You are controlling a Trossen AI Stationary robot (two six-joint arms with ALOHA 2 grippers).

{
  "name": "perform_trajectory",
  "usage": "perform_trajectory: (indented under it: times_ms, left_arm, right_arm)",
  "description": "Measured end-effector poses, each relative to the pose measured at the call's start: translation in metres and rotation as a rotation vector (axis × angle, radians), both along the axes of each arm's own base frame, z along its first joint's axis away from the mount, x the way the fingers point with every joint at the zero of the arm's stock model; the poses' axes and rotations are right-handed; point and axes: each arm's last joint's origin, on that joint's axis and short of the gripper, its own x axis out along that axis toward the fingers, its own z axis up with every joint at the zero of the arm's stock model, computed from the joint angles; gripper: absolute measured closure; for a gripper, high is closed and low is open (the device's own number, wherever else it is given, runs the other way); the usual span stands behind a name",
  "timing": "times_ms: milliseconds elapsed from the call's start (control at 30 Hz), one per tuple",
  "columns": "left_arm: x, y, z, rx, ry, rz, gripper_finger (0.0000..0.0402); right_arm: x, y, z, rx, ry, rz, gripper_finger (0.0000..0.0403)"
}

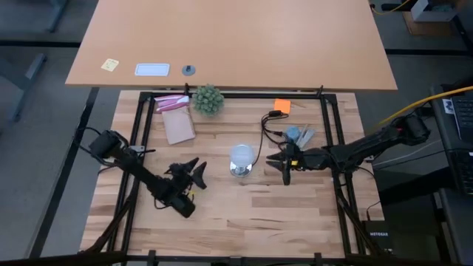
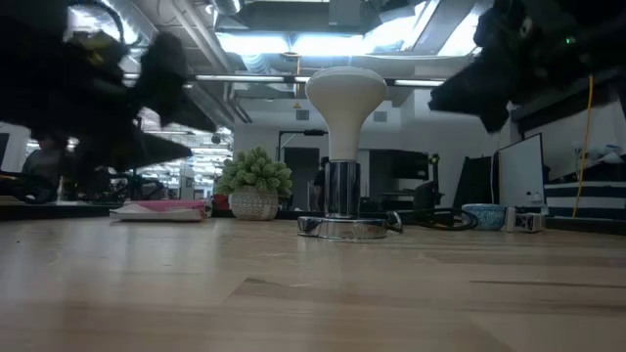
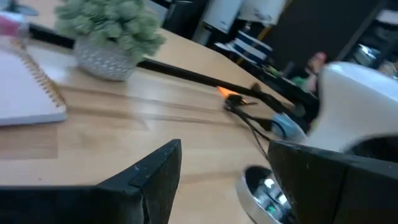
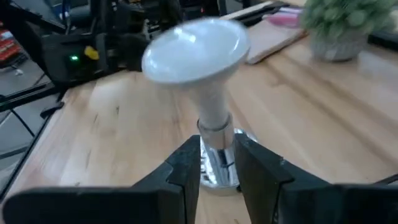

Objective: Screw lightbulb
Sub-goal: Remove the white lightbulb from the silver lamp

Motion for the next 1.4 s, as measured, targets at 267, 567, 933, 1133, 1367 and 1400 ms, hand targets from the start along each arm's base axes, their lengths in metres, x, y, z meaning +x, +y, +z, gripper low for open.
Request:
perform_trajectory:
  times_ms: [267,567,933,1133,1367,1400]
  left_arm:
    - [0.023,0.031,-0.009,-0.202,-0.241,0.145,0.0173]
    - [0.045,0.037,-0.003,-0.218,-0.010,0.054,0.0173]
    - [0.069,0.026,0.018,0.046,0.315,-0.327,0.0173]
    - [0.080,0.038,0.022,0.116,0.349,-0.456,0.0173]
    - [0.091,0.058,0.009,0.196,0.250,-0.572,0.0173]
    - [0.090,0.061,0.006,0.195,0.236,-0.565,0.0173]
  right_arm:
    - [0.008,0.001,-0.032,0.093,0.116,-0.061,0.0301]
    - [0.021,0.004,-0.055,0.088,0.138,-0.094,0.0301]
    - [0.025,0.005,-0.063,0.097,0.138,-0.076,0.0301]
    - [0.026,0.007,-0.063,0.117,0.143,-0.029,0.0301]
    - [0.026,0.009,-0.063,0.141,0.154,0.029,0.0301]
    - [0.026,0.009,-0.063,0.144,0.155,0.037,0.0301]
